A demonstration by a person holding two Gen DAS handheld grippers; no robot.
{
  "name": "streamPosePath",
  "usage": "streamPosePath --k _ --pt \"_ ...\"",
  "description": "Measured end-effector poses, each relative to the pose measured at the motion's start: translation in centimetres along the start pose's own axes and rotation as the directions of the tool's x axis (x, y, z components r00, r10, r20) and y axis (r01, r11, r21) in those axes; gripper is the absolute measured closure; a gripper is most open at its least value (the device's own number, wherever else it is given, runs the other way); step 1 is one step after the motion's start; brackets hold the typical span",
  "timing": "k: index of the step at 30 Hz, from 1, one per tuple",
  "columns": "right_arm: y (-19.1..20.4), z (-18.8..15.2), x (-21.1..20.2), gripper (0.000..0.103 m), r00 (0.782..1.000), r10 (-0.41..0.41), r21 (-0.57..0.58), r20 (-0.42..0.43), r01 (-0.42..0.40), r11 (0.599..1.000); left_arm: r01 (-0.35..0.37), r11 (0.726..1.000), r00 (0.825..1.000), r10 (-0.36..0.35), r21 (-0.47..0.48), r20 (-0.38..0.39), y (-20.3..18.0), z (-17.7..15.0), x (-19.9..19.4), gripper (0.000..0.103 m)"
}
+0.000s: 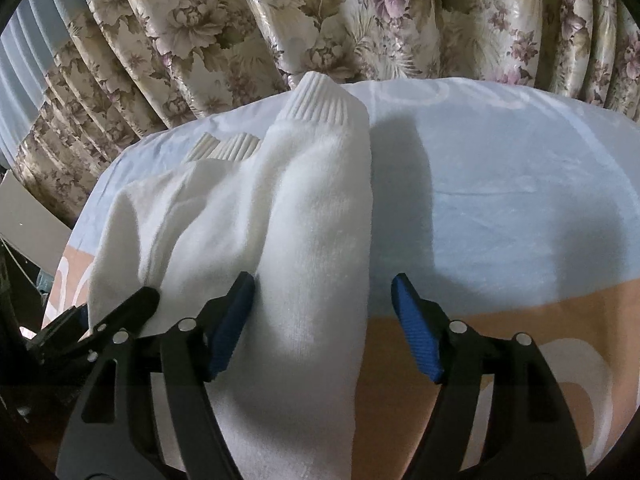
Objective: Fold small clothes
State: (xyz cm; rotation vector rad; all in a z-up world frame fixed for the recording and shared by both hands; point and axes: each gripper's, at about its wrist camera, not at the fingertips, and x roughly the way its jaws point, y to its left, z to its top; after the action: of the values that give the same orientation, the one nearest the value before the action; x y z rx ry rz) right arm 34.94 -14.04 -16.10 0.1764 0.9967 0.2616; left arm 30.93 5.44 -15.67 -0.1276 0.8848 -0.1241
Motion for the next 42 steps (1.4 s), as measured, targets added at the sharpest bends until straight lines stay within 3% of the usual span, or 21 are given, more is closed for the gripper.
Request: streamPosePath --k 5,8,18,23,29,36,42 --pt "1.1 0.1 0.0 0.058 1.000 0.016 -0.037 0.000 -0.016 0.999 -0.008 1.000 1.000 0.008 -0.008 0.022 -0.7 -0.1 -0.2 0.060" --pt "1.7 0.0 -0.1 0.066 1.000 0.004 -0.052 0.016 -0.003 0.999 -0.019 1.000 1.000 0.020 -0.002 0.024 -1.3 0.0 -0.4 0.065" --pt "2.6 0.1 -1.5 0.072 0.995 -0.039 -0.113 0.090 0.049 0.992 -0.036 0.999 0.998 0.037 -0.022 0.041 -2.4 0.6 -1.2 0.069" --pt "1.7 0.8 -3.6 0.072 0.988 -0.084 -0.165 0.131 0.105 0.981 -0.012 1.000 0.999 0.011 0.015 0.043 -5.7 1.2 -1.9 0.069" --pt "-2.7 1.0 -7.4 0.072 0.972 -0.161 -0.188 0.169 0.192 0.963 0.037 0.998 0.998 -0.038 0.041 0.040 -12.3 1.0 -1.7 0.069" --pt "-11.8 -0.1 -11.2 0.072 0.953 -0.252 -0.130 0.169 0.275 0.953 0.083 0.990 0.996 -0.086 0.117 0.019 -22.3 0.1 -0.5 0.069" --pt "-18.1 -1.7 -11.3 0.072 0.959 -0.262 -0.094 0.106 0.272 0.958 0.060 0.987 0.998 -0.062 0.152 0.007 -26.6 -1.1 1.1 0.067"
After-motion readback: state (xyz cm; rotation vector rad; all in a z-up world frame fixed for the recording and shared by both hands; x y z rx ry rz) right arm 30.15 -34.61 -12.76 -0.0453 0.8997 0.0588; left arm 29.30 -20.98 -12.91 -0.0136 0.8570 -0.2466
